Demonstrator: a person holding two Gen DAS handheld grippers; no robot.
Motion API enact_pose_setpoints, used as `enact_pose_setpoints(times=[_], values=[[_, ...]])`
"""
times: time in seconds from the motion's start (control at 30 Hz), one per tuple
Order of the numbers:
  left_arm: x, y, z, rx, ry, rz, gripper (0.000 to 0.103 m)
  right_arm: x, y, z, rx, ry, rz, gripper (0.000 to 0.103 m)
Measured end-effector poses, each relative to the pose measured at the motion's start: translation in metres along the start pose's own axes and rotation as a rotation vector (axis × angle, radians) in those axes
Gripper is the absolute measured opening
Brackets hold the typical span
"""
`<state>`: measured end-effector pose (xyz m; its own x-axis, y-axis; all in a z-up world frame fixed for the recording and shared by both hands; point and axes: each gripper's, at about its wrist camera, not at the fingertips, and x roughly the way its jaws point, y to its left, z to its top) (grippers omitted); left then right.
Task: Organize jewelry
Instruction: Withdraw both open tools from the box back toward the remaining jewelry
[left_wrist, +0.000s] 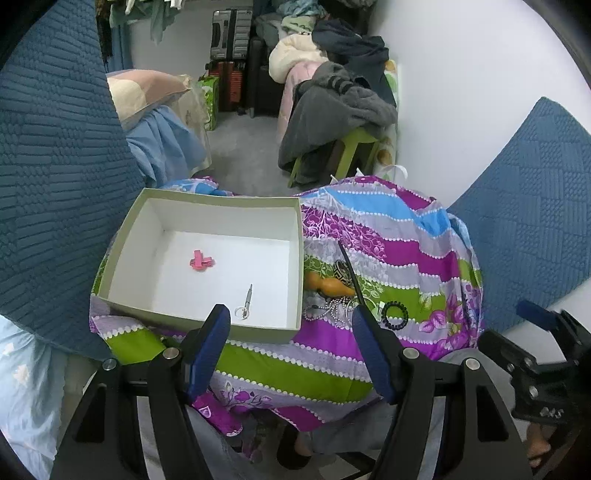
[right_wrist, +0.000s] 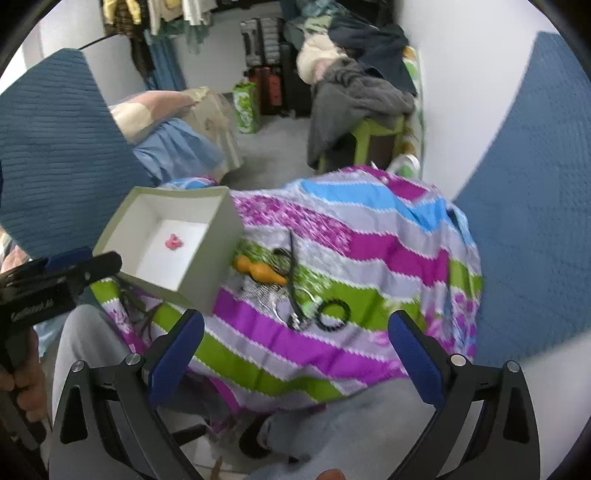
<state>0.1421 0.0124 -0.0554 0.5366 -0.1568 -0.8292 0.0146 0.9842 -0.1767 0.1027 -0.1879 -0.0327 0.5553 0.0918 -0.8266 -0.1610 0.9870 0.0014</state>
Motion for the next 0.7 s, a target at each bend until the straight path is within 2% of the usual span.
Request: enact_pose_setpoints(times=[0.4,0.53,0.7], values=[[0.020,-0.023,0.001,0.000,0.044,-0.029,0.069,-0.006,-0.021,-0.006,0.042,0.074,0.001,0.100],[0.026,-0.028,0.000,0.000,0.057,-0.038,0.069,-0.007,-0.027,-0.007,0.066,0.065,0.001,0.101],[0.040,-0.034,-0.006,-0.005,0.073,-0.080,0.069,0.012,-0.037,-0.015,0.078,0.090,-0.019,0.101]])
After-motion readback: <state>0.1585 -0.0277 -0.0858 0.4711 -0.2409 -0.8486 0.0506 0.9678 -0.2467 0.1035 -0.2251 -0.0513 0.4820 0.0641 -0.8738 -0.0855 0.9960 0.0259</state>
